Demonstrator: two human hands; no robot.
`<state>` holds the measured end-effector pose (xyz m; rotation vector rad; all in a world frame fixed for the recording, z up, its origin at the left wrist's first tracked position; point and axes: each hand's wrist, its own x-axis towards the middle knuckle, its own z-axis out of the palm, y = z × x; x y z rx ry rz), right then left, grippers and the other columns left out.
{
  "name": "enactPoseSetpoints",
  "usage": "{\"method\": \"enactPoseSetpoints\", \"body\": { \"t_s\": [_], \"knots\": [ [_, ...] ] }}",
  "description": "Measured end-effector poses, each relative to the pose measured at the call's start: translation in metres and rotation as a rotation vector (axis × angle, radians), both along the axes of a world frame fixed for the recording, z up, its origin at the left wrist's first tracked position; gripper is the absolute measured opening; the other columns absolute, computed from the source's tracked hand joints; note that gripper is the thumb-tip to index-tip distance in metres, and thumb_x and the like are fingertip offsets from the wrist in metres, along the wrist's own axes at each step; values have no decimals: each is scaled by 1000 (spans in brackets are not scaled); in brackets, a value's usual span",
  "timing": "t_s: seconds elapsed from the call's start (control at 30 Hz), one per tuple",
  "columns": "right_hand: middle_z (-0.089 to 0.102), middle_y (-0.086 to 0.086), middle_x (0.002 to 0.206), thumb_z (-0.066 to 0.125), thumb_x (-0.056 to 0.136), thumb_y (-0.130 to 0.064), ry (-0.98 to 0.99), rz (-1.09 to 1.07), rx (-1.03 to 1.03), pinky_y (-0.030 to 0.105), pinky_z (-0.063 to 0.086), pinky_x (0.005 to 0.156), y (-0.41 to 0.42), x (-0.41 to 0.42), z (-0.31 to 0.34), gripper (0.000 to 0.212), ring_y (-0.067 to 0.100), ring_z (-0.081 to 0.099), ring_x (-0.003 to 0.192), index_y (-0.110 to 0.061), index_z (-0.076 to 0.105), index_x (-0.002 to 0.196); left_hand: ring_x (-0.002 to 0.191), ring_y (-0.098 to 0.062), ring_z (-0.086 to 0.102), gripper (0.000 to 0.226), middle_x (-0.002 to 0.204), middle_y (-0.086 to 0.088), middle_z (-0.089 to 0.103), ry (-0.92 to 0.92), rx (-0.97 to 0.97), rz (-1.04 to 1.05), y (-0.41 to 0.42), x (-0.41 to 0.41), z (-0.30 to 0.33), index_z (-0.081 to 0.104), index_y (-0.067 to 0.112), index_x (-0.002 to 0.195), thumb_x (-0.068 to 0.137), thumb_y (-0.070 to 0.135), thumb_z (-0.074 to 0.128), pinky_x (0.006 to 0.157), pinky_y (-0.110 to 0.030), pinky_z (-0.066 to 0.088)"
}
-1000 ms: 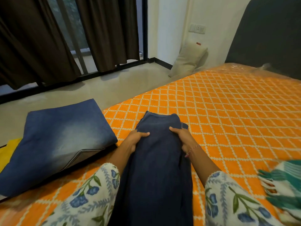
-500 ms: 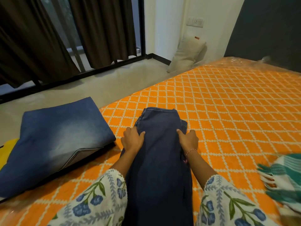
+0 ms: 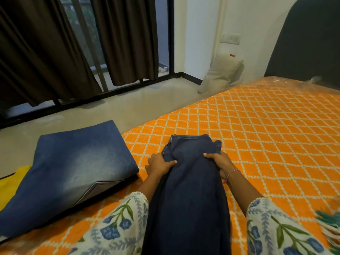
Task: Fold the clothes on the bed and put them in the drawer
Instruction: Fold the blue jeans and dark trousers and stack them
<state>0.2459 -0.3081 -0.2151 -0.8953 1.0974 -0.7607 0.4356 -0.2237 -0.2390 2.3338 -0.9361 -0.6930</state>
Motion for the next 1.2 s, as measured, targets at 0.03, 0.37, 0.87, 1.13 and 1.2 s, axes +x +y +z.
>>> {"method": "enactPoseSetpoints", "body": {
  "t_s": [0.03, 0.37, 0.87, 1.13, 1.2],
  "knots": [
    [65, 17, 112, 63, 86, 2, -27, 24, 21, 38, 54, 73, -1, 0, 0, 27, 33, 62, 94, -3, 60, 112, 98, -36, 59, 54, 102, -14, 64, 53, -11, 57, -3, 1, 2, 63, 7, 98, 70, 52, 71, 81, -47, 49],
    [70, 9, 102, 59, 91, -11, -169, 182, 105, 38, 53, 83, -5, 1, -3, 19, 25, 66, 92, -8, 63, 109, 65, -24, 53, 28, 68, -9, 55, 266, -117, -50, -5, 16, 11, 52, 8, 65, 58, 32, 64, 63, -37, 41],
    [4, 5, 161, 26, 102, -43, 1172, 278, -939, 54, 9, 114, 40, 63, -20, 56, 24, 1, 148, -26, 9, 152, 145, -27, 12, 57, 159, -12, 9, -693, -38, -268, 15, -11, 10, 12, 18, 152, 102, 36, 32, 113, -45, 16],
    [-11, 13, 159, 16, 100, -53, 1341, 545, -851, 43, -7, 118, 59, 41, -37, 66, 27, -11, 147, -19, -8, 152, 147, -27, -10, 56, 159, -8, -15, -775, 258, -432, 37, -22, -1, -7, 20, 152, 104, 37, 17, 116, -49, 7],
    [-12, 12, 159, 13, 100, -53, 1335, 556, -868, 46, -9, 116, 79, 37, -35, 64, 25, -12, 147, -21, -7, 152, 146, -28, -12, 55, 158, -12, -13, -823, 275, -466, 53, -43, 4, -5, 16, 152, 105, 33, 17, 116, -51, -2]
  ]
}}
